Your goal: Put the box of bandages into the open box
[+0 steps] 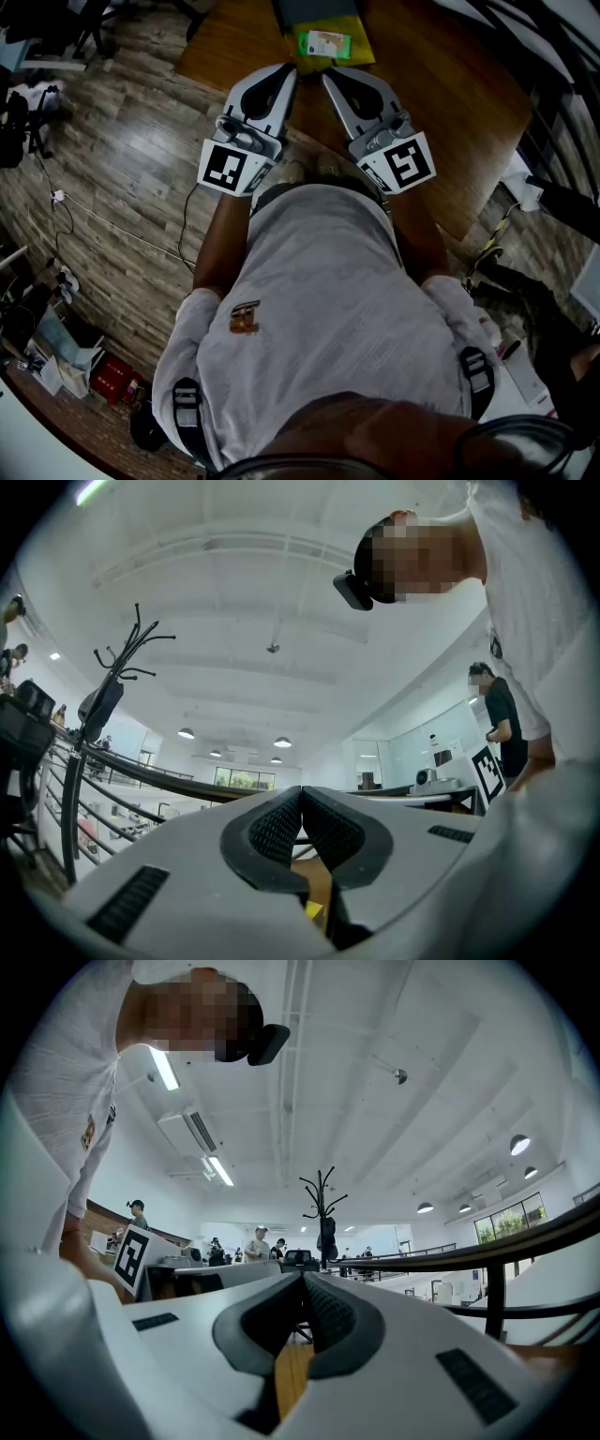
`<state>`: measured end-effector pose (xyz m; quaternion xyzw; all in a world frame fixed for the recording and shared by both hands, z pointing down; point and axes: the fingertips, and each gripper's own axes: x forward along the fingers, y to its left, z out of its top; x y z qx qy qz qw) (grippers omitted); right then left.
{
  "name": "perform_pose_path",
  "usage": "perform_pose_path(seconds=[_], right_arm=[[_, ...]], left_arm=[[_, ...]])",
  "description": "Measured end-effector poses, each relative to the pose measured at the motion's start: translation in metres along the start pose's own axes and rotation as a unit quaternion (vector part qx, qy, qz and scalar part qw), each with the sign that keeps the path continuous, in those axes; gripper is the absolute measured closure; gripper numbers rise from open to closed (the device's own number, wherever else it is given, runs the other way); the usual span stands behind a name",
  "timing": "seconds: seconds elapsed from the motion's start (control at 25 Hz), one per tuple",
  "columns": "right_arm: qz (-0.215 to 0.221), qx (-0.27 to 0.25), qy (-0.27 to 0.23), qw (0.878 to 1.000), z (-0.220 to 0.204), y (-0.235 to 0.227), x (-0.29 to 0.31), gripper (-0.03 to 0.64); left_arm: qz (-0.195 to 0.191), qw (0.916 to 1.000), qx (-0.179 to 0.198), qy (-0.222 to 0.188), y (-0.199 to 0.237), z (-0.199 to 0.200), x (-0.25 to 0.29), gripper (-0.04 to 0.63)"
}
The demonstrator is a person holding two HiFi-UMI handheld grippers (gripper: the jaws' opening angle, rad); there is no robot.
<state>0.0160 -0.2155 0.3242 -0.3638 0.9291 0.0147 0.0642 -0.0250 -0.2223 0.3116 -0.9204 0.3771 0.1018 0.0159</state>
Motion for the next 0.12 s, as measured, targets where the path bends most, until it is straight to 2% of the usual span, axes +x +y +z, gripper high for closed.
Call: perform_pose_path(seconds=[0.12], right_arm=[[-0.001,-0.001,-0.001,1.000,0.0032,-0.0013,0.0004,0.584]], left_arm=[[-0.001,1.0000,-0.001,0.000,0.0003,0.0016,0.0012,0.575]])
